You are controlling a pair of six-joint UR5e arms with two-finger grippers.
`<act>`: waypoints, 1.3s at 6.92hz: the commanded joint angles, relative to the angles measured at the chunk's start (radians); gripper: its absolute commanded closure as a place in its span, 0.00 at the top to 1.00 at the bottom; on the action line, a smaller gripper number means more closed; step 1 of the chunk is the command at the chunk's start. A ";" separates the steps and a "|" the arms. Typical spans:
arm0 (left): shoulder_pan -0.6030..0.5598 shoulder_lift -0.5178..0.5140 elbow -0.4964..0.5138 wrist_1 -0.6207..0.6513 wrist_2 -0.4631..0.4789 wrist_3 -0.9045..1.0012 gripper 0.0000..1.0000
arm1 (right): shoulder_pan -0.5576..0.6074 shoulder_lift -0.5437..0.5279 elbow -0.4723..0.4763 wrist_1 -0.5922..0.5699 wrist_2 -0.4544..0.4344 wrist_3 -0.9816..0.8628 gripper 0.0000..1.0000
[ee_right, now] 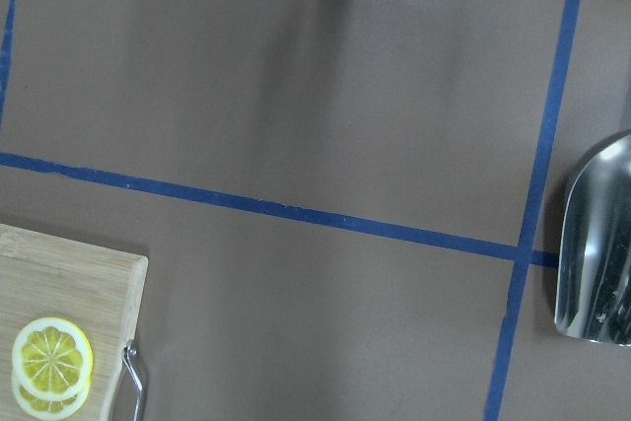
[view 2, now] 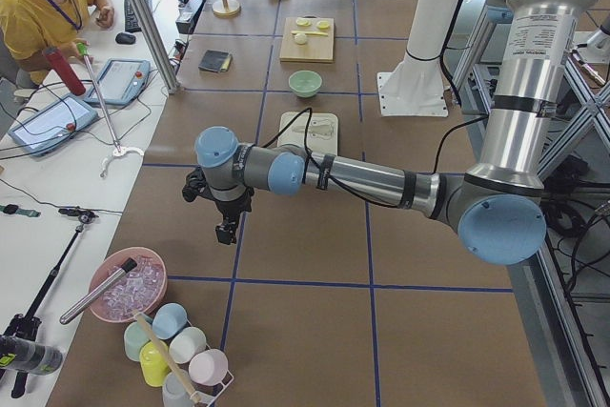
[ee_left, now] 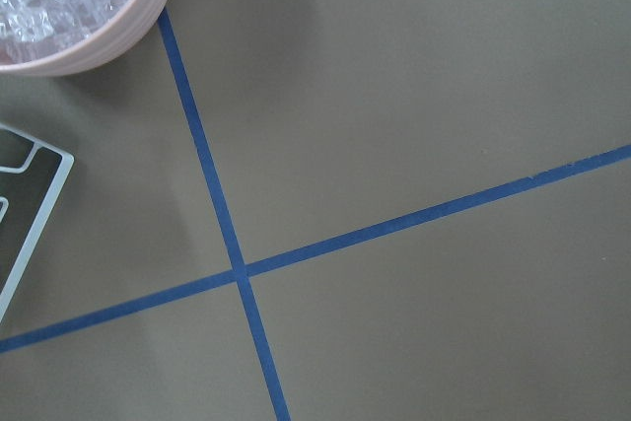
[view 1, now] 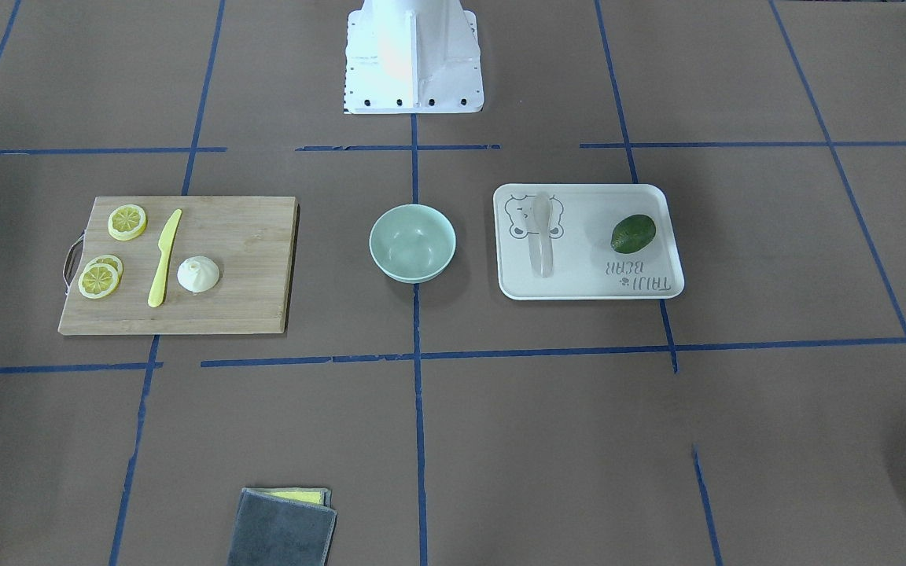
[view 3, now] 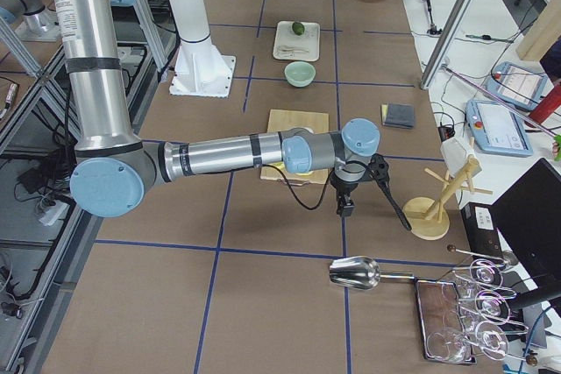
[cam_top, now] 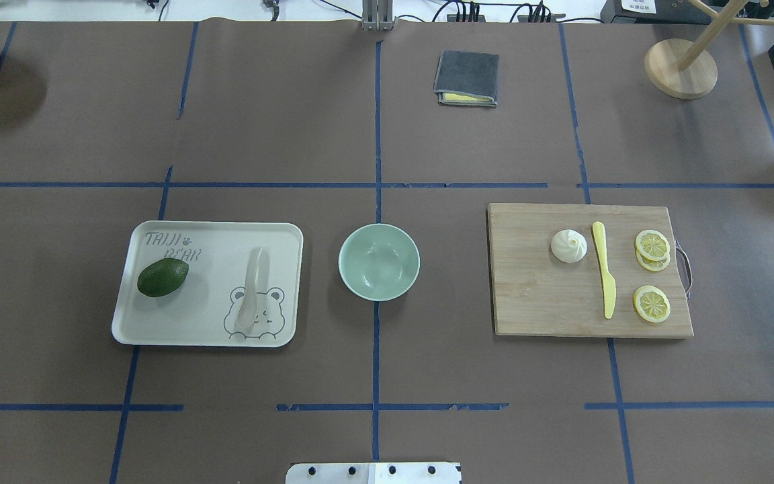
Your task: Put spoon and bun in bowl
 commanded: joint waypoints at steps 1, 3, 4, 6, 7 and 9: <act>0.000 0.006 -0.031 0.018 0.000 0.020 1.00 | 0.000 -0.001 0.000 0.003 0.003 0.001 1.00; 0.008 0.009 -0.016 -0.052 -0.003 0.017 1.00 | -0.003 -0.001 -0.002 0.006 0.003 0.002 1.00; 0.008 0.034 0.004 -0.153 -0.006 0.009 1.00 | -0.034 0.000 0.000 0.024 0.000 -0.002 1.00; 0.110 0.029 0.004 -0.287 -0.154 0.000 1.00 | -0.063 -0.016 0.000 0.107 0.000 -0.003 1.00; 0.182 0.014 -0.017 -0.339 -0.188 -0.144 1.00 | -0.068 -0.029 -0.005 0.113 -0.003 -0.003 1.00; 0.372 -0.036 -0.111 -0.452 0.040 -0.639 0.97 | -0.071 -0.040 -0.008 0.113 0.005 -0.006 1.00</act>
